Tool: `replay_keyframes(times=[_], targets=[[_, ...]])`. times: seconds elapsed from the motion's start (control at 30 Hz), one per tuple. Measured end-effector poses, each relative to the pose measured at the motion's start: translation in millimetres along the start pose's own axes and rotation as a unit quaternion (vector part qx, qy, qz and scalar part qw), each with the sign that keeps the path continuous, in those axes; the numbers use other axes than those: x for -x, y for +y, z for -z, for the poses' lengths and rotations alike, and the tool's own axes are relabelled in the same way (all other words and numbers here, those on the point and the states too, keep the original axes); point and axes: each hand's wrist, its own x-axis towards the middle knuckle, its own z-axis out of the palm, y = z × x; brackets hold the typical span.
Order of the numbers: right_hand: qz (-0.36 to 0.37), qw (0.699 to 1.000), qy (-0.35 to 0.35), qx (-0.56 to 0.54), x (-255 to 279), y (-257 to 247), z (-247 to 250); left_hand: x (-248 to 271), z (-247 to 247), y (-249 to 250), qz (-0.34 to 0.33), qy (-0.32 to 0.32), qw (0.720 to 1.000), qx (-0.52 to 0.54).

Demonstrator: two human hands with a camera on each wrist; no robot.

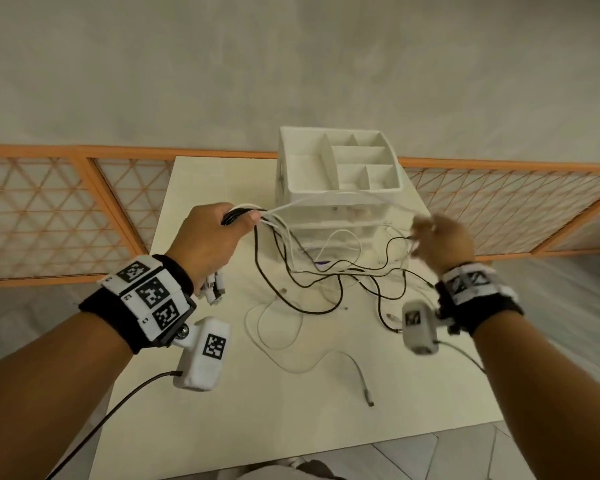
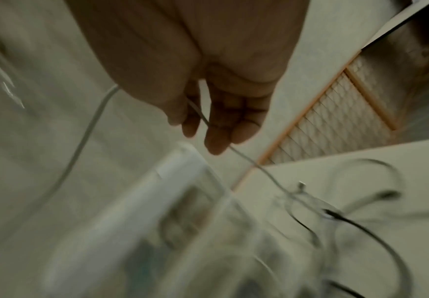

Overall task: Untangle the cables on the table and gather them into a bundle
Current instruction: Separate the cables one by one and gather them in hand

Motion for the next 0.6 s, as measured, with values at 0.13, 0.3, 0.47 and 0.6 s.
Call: replay_keyframes(times=[0.13, 0.3, 0.47, 0.6], targets=[[0.102, 0.968, 0.164, -0.160, -9.9, -50.3, 51.4, 1.8, -9.0, -11.0, 0.042, 0.011, 0.999, -0.025], [0.182, 0.948, 0.162, -0.204, -14.9, -60.1, 48.4, 4.2, -16.7, -5.1, 0.063, -0.006, 0.997, 0.038], [0.190, 0.972, 0.100, -0.096, -0.9, -30.7, 18.3, 5.3, -12.5, -6.3, 0.072, -0.028, 0.996, 0.052], [0.036, 0.971, -0.165, 0.169, 27.8, 13.6, -22.8, 8.7, -9.5, -9.6, 0.070, -0.045, 0.995, 0.054]])
